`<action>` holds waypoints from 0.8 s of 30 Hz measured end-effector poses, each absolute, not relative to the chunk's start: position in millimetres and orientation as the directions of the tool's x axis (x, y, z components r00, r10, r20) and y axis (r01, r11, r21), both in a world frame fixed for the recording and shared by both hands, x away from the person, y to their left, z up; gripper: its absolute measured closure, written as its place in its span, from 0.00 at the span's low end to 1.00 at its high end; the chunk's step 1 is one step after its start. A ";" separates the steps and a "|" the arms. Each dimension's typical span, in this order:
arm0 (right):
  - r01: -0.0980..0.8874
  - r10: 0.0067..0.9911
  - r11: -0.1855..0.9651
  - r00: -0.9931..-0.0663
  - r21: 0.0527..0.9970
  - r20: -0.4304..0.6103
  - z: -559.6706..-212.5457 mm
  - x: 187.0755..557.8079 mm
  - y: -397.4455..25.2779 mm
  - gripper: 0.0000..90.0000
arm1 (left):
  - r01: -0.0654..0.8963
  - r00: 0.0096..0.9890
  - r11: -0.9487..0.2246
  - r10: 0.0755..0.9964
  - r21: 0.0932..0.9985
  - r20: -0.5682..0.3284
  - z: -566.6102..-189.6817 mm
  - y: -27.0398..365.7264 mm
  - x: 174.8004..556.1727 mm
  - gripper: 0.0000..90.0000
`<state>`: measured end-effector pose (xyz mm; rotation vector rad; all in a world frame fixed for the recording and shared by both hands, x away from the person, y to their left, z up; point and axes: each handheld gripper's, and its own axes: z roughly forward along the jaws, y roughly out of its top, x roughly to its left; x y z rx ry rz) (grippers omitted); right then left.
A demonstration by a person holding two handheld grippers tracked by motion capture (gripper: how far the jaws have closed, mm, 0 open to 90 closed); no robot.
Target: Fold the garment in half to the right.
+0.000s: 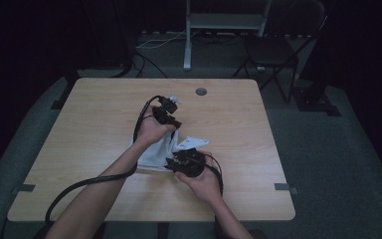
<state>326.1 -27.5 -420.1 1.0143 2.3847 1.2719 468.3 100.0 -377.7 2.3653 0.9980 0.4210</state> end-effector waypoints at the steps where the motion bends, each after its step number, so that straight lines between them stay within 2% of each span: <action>1: 0.460 0.682 0.376 -0.725 0.805 0.096 -420.4 326.1 -27.6 0.73 | 0.565 0.679 -0.586 0.730 0.581 0.077 -377.1 100.5 468.4 0.69; 15: 0.466 0.689 0.360 -0.717 0.808 0.106 -415.9 326.1 -37.4 0.70 | 0.570 0.643 -0.559 0.759 0.602 0.095 -362.3 121.5 473.1 0.67; 24: 0.475 0.702 0.322 -0.700 0.819 0.130 -409.5 329.9 -37.6 0.66 | 0.574 0.656 -0.606 0.743 0.551 0.134 -366.2 130.4 472.6 0.65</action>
